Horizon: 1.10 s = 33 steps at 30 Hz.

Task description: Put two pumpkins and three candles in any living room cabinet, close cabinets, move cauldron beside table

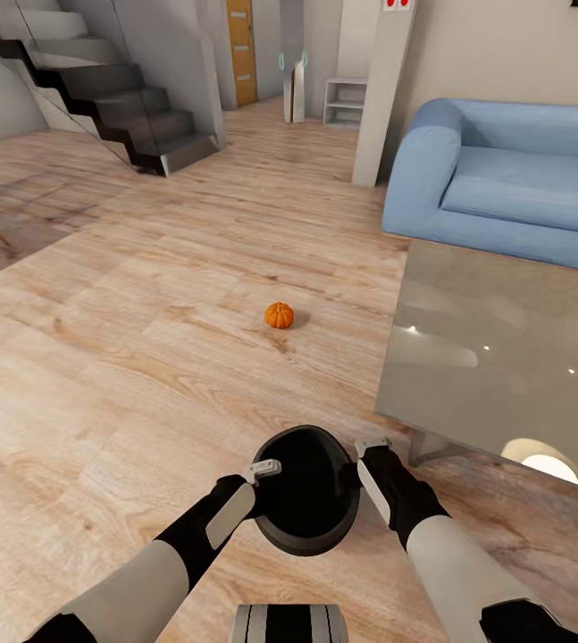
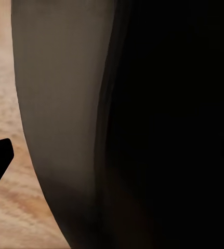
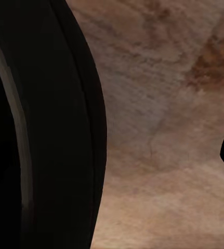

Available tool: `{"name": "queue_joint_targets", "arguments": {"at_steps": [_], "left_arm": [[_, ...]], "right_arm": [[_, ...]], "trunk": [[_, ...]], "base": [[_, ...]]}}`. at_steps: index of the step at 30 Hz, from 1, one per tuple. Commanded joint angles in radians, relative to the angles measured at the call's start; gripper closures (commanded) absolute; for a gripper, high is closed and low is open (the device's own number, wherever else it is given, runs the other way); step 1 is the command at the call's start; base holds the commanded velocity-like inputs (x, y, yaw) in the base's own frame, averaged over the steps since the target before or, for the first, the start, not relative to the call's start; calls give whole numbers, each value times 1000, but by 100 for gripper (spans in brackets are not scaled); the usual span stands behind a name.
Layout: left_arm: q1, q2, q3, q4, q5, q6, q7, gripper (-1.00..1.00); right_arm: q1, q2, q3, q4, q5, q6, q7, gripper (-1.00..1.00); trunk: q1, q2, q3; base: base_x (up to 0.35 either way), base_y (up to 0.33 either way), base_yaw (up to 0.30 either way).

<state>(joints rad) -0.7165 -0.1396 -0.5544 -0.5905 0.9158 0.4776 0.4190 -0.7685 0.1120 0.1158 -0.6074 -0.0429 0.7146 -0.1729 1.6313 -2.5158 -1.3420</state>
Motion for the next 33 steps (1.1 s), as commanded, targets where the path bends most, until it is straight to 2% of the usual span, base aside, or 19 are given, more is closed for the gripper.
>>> {"name": "queue_joint_targets", "arguments": {"at_steps": [1,7,12,15,22,25,28,31,33], "left_arm": [[0,1,-5,-6,11,-1,9,-100],[7,3,-5,-32,9,-2,13,-100],[20,12,-5,-66,9,-1,17,-100],[45,32,-4,-128,7,2,22,-100],[80,55,-4,-214,1,2,28,-100],[108,71,-4,-282,-3,2,44,-100],[150,103,-4,-391,-4,2,75,-100],[177,127,-4,-463,-4,2,87,-100],[185,134,-4,-484,-4,3,90,-100]], "right_arm": [[1,0,6,-7,-5,5,-5,-100],[7,0,13,-70,-3,7,-4,-100],[10,0,14,-85,-1,8,-3,-100],[10,1,15,-87,0,8,-3,-100],[10,1,16,-87,1,8,-3,-100],[10,2,15,-88,1,8,-3,-100],[10,2,15,-88,1,8,-3,-100],[10,1,15,-88,1,8,-3,-100],[10,1,15,-88,1,8,-3,-100]], "trunk": [[0,0,-1],[0,0,-1],[0,0,-1],[0,0,-1],[0,0,-1],[0,0,-1],[0,0,-1],[0,0,-1],[0,0,-1]], "base": [[0,0,0],[0,0,0],[0,0,0],[0,0,0],[0,0,0],[0,0,0],[0,0,0],[0,0,0],[0,0,0]]}}
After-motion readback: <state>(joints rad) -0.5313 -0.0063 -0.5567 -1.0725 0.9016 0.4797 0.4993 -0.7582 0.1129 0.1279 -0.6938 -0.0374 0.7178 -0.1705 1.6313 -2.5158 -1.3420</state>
